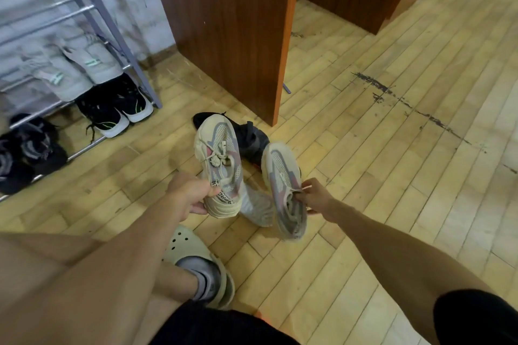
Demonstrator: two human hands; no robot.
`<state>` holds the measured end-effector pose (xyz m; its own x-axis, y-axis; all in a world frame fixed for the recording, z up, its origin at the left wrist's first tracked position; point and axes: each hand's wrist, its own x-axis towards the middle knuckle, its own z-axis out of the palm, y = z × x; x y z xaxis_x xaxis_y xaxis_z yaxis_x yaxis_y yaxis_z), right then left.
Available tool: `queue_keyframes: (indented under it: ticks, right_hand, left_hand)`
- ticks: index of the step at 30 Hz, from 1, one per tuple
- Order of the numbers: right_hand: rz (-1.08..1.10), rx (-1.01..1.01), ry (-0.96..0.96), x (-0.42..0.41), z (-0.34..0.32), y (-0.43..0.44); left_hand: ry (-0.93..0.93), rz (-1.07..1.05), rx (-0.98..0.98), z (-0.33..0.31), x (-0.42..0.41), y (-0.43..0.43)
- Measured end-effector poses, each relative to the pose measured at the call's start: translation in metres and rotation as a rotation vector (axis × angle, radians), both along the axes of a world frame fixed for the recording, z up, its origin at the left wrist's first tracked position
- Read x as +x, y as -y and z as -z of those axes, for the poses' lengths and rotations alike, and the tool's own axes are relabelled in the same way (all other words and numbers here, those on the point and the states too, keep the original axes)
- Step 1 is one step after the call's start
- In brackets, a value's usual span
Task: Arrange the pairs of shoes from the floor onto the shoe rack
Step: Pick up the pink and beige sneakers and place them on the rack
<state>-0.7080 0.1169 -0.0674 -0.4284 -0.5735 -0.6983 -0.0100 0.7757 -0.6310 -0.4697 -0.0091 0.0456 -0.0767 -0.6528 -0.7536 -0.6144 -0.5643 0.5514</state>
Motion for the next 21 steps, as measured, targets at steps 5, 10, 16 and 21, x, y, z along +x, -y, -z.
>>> queue_keyframes:
  ticks: [5, 10, 16, 21]
  right_hand:
    - [-0.093, 0.023, -0.219, 0.032, 0.002, 0.038]
    - [0.034, 0.138, -0.065, 0.035, 0.015, 0.024]
    - [-0.142, 0.154, 0.277, 0.027, 0.013, 0.005]
    - [-0.34, 0.232, 0.19, 0.025, 0.002, 0.01]
  left_hand:
    - [0.016, -0.041, 0.0, 0.002, 0.015, 0.005]
    - [-0.009, -0.056, 0.045, 0.003, 0.028, 0.012]
    - [-0.011, -0.064, 0.034, 0.001, 0.024, 0.019]
    - [-0.032, -0.063, -0.011, -0.011, 0.016, 0.027]
